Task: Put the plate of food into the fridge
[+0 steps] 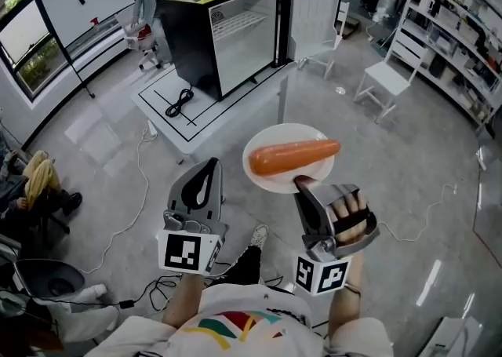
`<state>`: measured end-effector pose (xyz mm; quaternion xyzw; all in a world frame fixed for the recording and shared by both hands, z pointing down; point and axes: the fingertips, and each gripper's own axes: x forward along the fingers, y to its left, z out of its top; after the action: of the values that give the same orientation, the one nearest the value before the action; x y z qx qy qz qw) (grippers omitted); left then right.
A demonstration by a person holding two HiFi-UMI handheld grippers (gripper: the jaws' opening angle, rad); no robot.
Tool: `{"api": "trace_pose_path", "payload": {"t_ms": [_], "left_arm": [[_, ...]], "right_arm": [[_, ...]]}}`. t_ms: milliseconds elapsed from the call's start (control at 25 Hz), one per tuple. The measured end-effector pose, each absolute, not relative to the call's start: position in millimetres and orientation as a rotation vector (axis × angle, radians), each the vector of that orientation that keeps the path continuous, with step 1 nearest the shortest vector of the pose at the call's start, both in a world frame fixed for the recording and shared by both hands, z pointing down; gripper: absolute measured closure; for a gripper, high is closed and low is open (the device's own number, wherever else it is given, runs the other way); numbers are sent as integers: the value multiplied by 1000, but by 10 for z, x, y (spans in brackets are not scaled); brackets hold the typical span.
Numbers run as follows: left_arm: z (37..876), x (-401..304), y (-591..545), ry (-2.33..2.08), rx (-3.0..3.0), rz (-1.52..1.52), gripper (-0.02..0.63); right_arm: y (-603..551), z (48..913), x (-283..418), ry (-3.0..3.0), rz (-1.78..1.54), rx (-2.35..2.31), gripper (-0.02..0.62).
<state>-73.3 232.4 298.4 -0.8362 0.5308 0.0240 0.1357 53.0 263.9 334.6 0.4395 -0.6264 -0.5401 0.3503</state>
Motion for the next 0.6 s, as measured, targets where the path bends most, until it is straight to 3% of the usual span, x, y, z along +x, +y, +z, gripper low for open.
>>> {"api": "trace_pose_path", "payload": {"t_ms": [600], "left_arm": [[2963,-758,1170,1550,-2442,89,598]], "right_arm": [[1547,3324,512,-1610,-1384,1104,568]]}}
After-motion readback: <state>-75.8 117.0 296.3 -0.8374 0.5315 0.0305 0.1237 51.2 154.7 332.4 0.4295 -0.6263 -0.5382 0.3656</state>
